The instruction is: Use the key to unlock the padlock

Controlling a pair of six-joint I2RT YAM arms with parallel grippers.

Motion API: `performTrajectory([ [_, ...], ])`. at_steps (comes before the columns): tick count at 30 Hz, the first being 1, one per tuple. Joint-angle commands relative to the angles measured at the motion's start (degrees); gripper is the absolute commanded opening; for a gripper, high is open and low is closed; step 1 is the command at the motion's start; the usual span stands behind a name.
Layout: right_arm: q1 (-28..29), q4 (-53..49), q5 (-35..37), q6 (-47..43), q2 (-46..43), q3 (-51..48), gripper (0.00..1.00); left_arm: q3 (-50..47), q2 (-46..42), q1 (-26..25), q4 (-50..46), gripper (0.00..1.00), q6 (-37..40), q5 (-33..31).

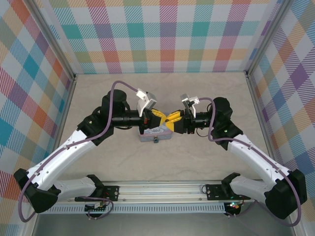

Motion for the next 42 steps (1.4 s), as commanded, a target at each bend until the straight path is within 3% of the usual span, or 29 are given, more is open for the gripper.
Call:
performTrajectory([
  [1, 0.40, -1.45, -1.62, -2.05, -0.68, 1.51, 0.28, 2.24, 0.10, 0.17, -1.37, 0.00, 1.53, -0.39],
  [15, 0.40, -4.30, 1.08, -3.65, -2.63, 0.51, 0.06, 2.75, 0.49, 0.12, -2.43, 0.00, 3.04, 1.03],
  [21, 0.40, -5.87, 2.46, -4.58, -3.04, 0.17, 0.03, 3.19, 0.58, 0.19, -3.28, 0.00, 3.76, 1.25],
  [24, 0.40, -8.97, 3.76, -6.14, -3.23, 0.60, 0.03, 3.36, 0.32, 0.15, -3.17, 0.24, 3.97, 0.25],
  [26, 0.40, -11.76, 5.63, -7.40, -3.37, 0.79, 0.03, 3.35, -0.21, 0.18, -3.22, 0.35, 4.13, -1.65],
  [29, 0.40, -15.33, 10.35, -9.06, -4.26, 0.17, 0.04, 2.64, -2.10, 0.27, -3.03, 0.57, 3.89, -7.32],
  [34, 0.40, -16.72, 17.11, -8.32, -5.28, -3.02, 0.05, -2.47, -6.39, 1.21, -2.91, 0.69, -0.33, -18.09],
  [42, 0.40, -17.13, 25.59, -5.37, -2.93, -7.51, 0.05, -19.54, -12.77, 1.35, 1.82, 0.80, -15.33, -25.16],
])
